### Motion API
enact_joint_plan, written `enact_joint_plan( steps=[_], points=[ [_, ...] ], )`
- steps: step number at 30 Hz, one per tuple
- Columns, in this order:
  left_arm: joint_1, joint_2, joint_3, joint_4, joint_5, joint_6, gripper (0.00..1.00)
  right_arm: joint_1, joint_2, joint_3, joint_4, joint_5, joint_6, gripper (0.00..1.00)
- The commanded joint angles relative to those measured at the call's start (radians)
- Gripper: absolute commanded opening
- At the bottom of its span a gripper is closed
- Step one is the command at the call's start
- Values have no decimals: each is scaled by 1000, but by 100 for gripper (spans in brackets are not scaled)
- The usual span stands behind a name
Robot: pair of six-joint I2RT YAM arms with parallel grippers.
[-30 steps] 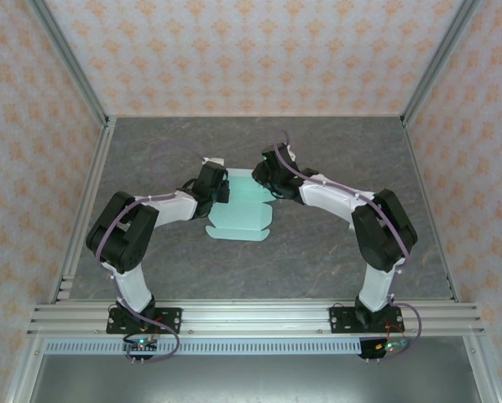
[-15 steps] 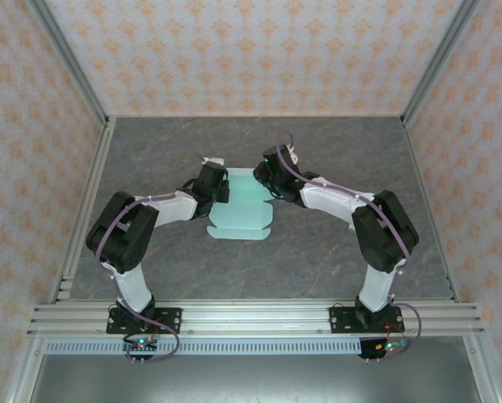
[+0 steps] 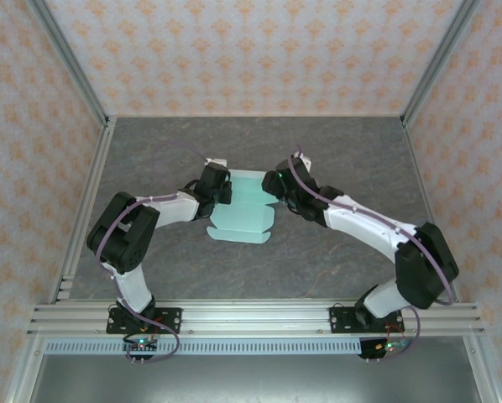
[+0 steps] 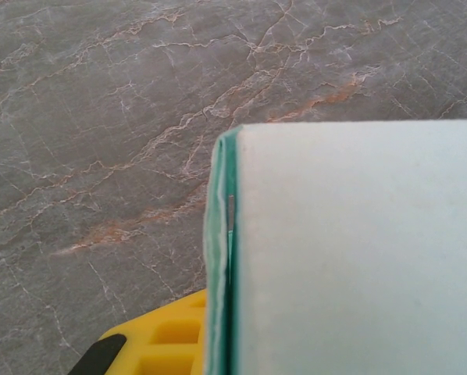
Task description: Fold the paper box
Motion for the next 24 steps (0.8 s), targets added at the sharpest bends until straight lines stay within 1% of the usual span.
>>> enact_joint_plan(
  steps=[1,3,6,10,13,20,24],
  points=[
    [-2,-38,23,-10,-8,-10,0,56,-38,-69,-50,59,-87,62],
    [-1,-40,26,-13,-12,-7,0,86,-2,-87,-34,59,-94,63],
    [-2,-44,26,-14,-14,-7,0,114,91,-73,0,53,-98,63],
    [-2,-46,24,-15,-10,-7,0,117,182,-50,58,60,-116,64],
    [-1,-46,20,-11,-8,-9,0,110,234,-21,62,96,-135,65],
    [-2,-51,14,-5,1,-7,0,64,305,6,130,90,-157,69],
    [-2,-52,16,-5,4,-4,0,42,332,22,160,89,-153,69]
  ],
)
